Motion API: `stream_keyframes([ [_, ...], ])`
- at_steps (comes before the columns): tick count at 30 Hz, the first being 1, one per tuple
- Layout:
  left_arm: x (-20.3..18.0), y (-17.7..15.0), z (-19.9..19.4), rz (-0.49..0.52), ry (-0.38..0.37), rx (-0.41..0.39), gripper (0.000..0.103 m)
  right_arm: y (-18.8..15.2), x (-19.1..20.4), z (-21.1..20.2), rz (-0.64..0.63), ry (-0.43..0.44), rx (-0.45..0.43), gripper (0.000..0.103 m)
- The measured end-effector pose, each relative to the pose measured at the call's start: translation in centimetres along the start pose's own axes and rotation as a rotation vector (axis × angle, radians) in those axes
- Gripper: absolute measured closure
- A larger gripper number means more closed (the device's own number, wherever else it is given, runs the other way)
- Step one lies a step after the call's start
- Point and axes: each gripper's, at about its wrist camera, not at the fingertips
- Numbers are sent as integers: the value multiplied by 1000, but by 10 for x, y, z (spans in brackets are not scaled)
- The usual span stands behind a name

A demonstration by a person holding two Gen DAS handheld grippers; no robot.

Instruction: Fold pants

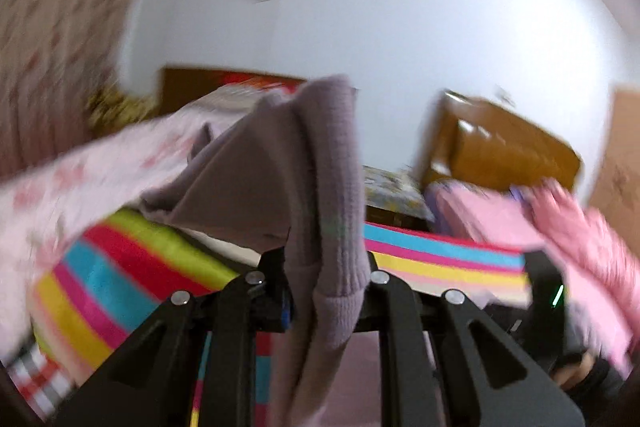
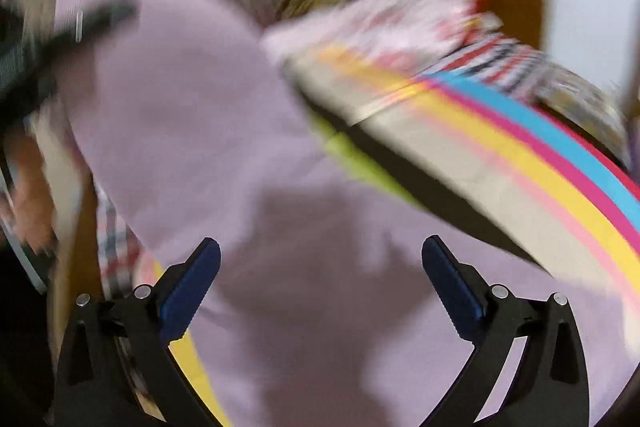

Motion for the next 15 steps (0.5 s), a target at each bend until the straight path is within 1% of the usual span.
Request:
stream_keyframes([
  [1, -27, -3, 1, 61, -14, 1, 86, -15, -18, -22, 64, -10, -51, 5],
  [2, -60, -12, 6, 126, -48, 10, 86, -35, -39, -47, 143, -28, -103, 5],
  [3, -94, -23, 14, 187, -99, 38, 86, -49, -56, -65, 214, -52, -143, 5],
  [4, -114, -32, 21, 225, -128, 63, 86, -67, -73, -85, 277, -82, -176, 5],
  [5, -145, -49, 34, 289, -159, 106, 86, -75, -87, -94, 320, -109, -196, 5],
  [6, -167, -64, 47, 339, -173, 144, 86, -96, -103, -115, 386, -154, -231, 5],
  [7, -197, -88, 68, 401, -199, 227, 86, -114, -115, -132, 434, -183, -261, 5],
  [8, -211, -103, 83, 430, -219, 289, 86, -124, -123, -143, 462, -196, -277, 5],
  [9, -228, -124, 104, 470, -231, 383, 84, -138, -131, -155, 496, -211, -289, 5],
  [10, -239, -142, 121, 510, -213, 470, 82, -147, -133, -164, 512, -217, -291, 5],
  [11, -245, -152, 128, 542, -187, 502, 78, -156, -135, -170, 522, -217, -290, 5],
  [12, -248, -157, 123, 573, -160, 455, 75, -165, -136, -175, 527, -202, -286, 5],
  [13, -247, -156, 119, 576, -168, 456, 67, -172, -133, -177, 528, -181, -283, 5],
  [14, -239, -151, 111, 546, -228, 469, 41, -176, -133, -178, 529, -161, -281, 5],
  [15, -232, -146, 101, 516, -268, 446, 15, -182, -131, -178, 534, -131, -277, 5],
])
Point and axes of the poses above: each gripper's, at about its wrist camera, not at the fingertips, and z roughly the way its jaws point, x to its left, y to its top, and after that the axes turned 10 degrees about x, right-handed
